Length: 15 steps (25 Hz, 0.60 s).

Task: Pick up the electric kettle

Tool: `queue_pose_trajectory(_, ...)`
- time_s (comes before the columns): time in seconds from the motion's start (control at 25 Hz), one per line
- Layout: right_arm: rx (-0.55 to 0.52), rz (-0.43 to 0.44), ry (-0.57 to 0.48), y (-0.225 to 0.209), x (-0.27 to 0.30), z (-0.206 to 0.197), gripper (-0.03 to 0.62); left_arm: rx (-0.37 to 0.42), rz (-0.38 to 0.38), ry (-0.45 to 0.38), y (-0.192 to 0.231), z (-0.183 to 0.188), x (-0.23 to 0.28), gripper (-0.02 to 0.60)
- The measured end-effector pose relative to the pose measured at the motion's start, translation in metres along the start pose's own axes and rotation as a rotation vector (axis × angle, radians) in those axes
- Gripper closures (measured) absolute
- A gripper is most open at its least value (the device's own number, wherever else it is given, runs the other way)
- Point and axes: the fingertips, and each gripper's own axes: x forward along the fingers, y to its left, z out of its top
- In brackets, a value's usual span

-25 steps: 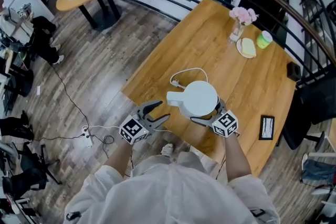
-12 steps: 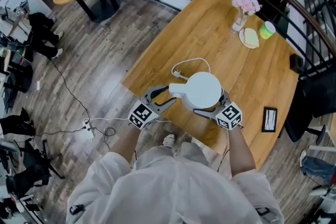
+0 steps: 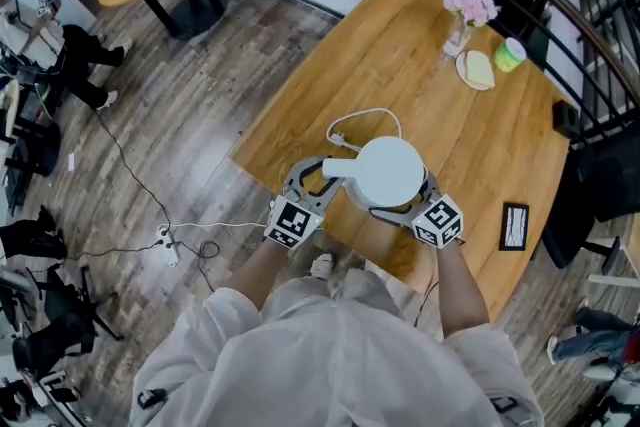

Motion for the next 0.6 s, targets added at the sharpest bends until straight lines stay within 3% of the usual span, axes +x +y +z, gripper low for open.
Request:
queue_pose_trajectory(0.16, 0.0, 0.001, 0.0, 0.0, 0.0, 0.0, 0.019, -0.031, 0.094, -0.037, 0.003, 0.008, 0.004, 0.433)
queue_pose_trajectory(0.28, -0.001, 0.004, 0.0, 0.0, 0.0, -0.001, 0.019, -0.089, 0.077, -0.066, 0.003, 0.012, 0.008, 0.446)
queue_pose_trajectory(0.44, -0.001, 0.001, -0.005, 0.0, 0.0, 0.001, 0.019, -0.082, 0.019, -0.056, 0.004, 0.014, 0.01, 0.469)
queue_pose_trajectory(0.6, -0.002, -0.001, 0.006, 0.001, 0.001, -0.001, 0.019, -0.118, 0.03, -0.054, 0.004, 0.013, 0.01, 0.474)
